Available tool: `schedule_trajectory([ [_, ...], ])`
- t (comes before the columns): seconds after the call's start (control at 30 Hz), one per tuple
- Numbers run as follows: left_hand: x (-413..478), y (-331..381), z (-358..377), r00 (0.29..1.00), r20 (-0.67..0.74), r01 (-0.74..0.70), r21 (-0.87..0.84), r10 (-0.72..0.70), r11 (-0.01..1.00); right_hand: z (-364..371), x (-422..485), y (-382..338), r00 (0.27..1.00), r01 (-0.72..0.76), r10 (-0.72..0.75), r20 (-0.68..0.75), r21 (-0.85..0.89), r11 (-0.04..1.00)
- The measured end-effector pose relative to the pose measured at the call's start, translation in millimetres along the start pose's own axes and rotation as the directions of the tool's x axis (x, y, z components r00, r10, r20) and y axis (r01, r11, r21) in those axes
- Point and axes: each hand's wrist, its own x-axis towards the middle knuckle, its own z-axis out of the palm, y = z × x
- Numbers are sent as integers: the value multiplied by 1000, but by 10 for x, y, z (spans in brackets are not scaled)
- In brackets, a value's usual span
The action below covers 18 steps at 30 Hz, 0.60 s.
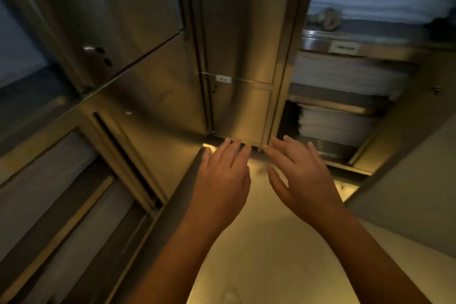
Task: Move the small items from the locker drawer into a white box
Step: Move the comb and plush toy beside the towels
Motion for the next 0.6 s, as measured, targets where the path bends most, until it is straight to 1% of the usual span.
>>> schedule_trajectory([
  [0.13,502,-30,212,994,22,-102,-52,104,993,-17,239,280,994,-105,102,-45,-59,993],
  [0.27,855,29,414,982,65,-171,-95,178,981,-14,346,539,979,-197,191,-76,-80,977],
  [0.47,1305,222,804,964,105,-227,-158,245,961,-6,441,1032,951,-305,295,-98,-113,946],
  [0.6,1660,400,1130,946,133,-268,-197,297,943,6,543,1477,935,-348,336,-110,-126,929],
])
